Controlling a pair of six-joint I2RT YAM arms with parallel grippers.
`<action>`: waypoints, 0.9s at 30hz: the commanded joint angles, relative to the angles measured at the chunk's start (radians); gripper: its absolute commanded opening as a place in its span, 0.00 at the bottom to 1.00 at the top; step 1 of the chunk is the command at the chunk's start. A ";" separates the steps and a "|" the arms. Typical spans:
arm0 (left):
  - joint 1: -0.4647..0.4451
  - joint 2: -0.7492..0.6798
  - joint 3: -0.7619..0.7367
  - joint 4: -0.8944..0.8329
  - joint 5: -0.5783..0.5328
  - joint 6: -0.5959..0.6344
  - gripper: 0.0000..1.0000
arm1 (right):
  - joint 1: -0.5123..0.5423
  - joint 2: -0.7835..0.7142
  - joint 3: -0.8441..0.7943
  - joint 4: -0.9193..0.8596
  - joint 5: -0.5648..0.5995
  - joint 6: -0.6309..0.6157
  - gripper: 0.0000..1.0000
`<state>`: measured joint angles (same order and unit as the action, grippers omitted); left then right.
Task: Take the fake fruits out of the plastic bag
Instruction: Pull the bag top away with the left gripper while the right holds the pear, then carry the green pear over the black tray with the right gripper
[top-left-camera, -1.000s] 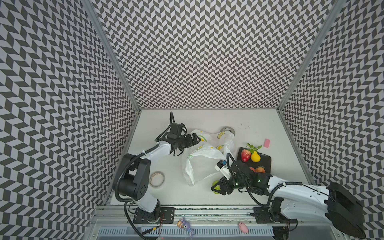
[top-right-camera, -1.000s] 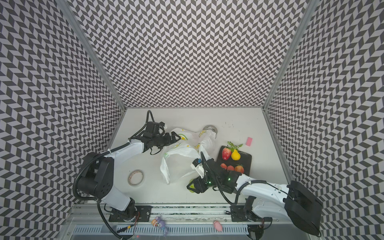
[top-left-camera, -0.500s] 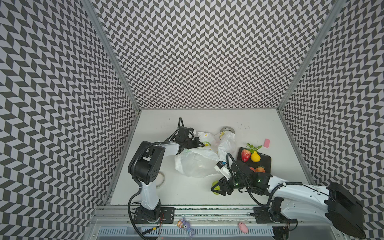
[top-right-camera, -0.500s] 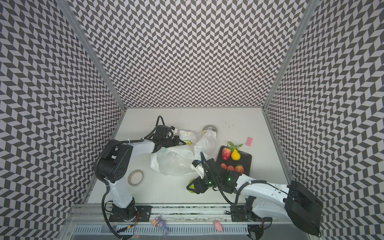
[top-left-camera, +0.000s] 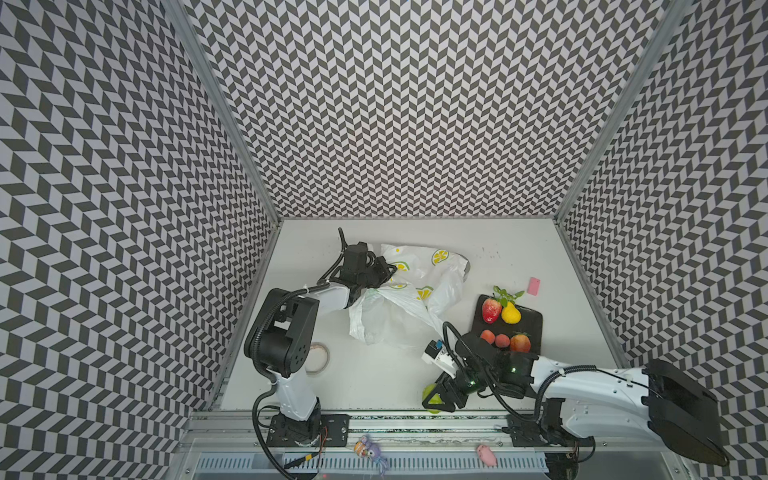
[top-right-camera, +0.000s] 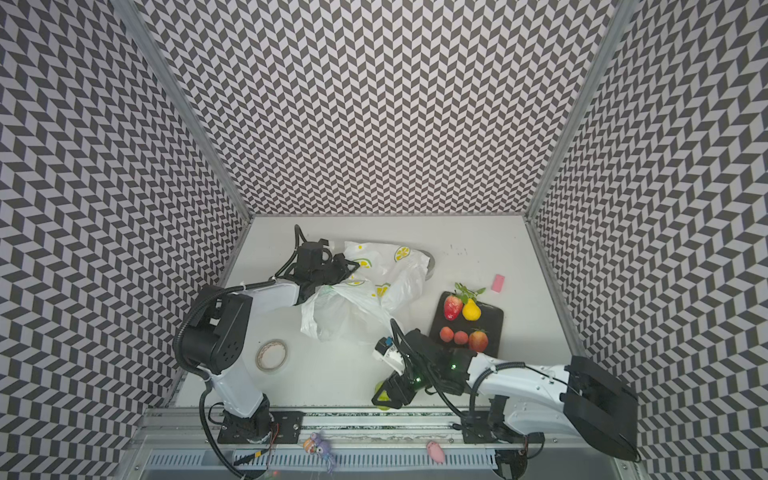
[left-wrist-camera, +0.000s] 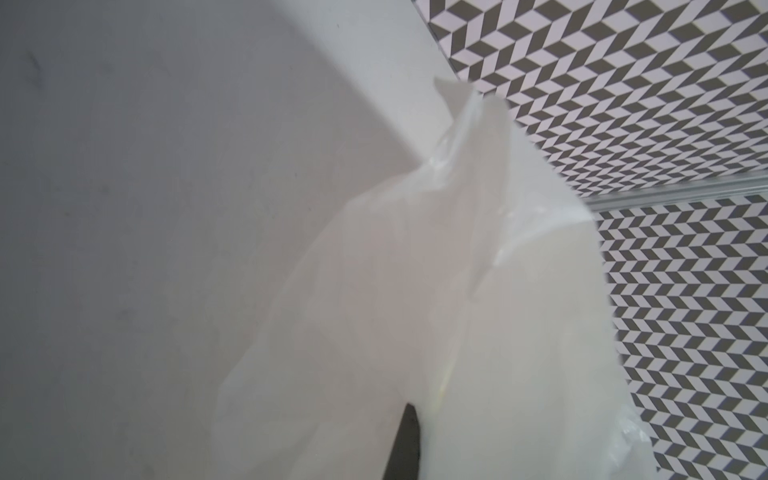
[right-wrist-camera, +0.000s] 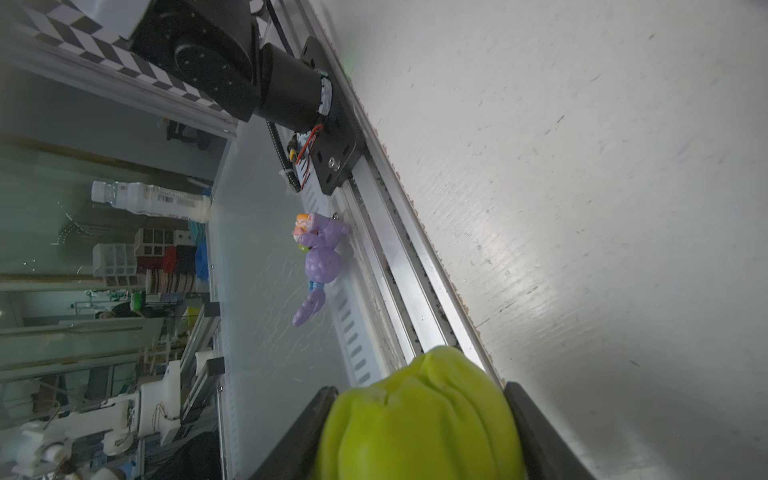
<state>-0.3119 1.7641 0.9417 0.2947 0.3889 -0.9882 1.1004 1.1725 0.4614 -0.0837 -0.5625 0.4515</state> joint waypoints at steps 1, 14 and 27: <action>0.050 -0.040 -0.033 0.053 -0.122 -0.069 0.00 | 0.020 -0.016 -0.005 0.019 -0.034 -0.021 0.11; 0.244 -0.210 -0.224 0.051 -0.163 -0.040 0.00 | 0.013 -0.199 0.017 -0.166 0.123 0.017 0.11; 0.215 -0.393 -0.418 0.038 -0.078 0.052 0.00 | -0.426 -0.336 0.166 -0.324 0.665 0.075 0.13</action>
<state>-0.0841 1.4147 0.5453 0.3256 0.2871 -0.9615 0.7227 0.8486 0.6170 -0.3786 -0.0711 0.5041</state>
